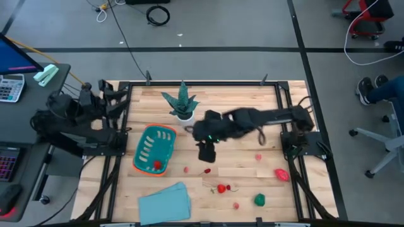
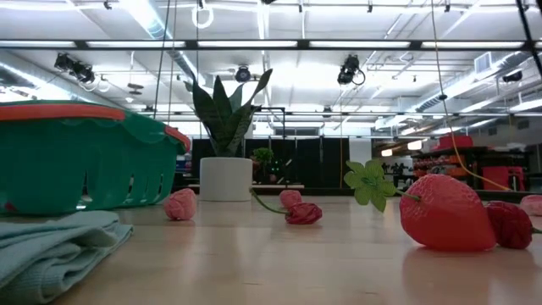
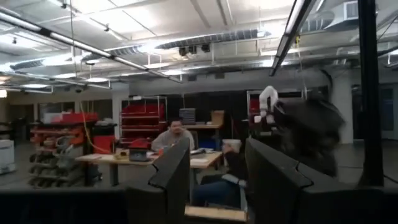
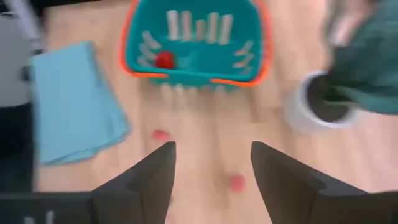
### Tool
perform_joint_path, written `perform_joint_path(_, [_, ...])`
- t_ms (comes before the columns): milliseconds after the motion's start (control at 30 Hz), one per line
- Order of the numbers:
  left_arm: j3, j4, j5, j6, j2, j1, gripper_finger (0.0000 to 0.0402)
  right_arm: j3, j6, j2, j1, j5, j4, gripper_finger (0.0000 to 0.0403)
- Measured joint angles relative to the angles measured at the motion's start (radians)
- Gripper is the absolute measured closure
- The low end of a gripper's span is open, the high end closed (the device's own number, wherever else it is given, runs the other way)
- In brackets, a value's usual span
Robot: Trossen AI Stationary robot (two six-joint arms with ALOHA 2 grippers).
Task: Pick and placing Produce into tupperware
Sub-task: Put the pink peach into the blue basket
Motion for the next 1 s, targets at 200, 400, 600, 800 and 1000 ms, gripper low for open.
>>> perform_joint_path(200, [0.355, -0.242, 0.001, 0.075, 0.300, 0.000, 0.0239, -0.210, 0.204, -0.046, 0.172, 0.486, 0.006, 0.0188])
perform_joint_path(400, [0.519, -0.700, 0.002, -0.133, 0.549, 0.000, 0.0239, -0.476, 0.418, -0.096, 0.265, 0.610, 0.000, 0.0188])
perform_joint_path(600, [0.520, -0.828, 0.111, -0.337, 0.746, 0.000, 0.0239, -0.575, 0.522, -0.185, 0.281, 0.655, 0.004, 0.0188])
perform_joint_path(800, [0.521, -0.852, 0.371, -0.466, 0.931, -0.048, 0.0239, -0.618, 0.721, -0.271, 0.288, 0.679, 0.006, 0.0188])
perform_joint_path(1000, [0.521, -0.866, 0.402, -0.473, 1.109, -0.123, 0.0239, -0.658, 0.753, -0.292, 0.320, 0.679, 0.006, 0.0189])
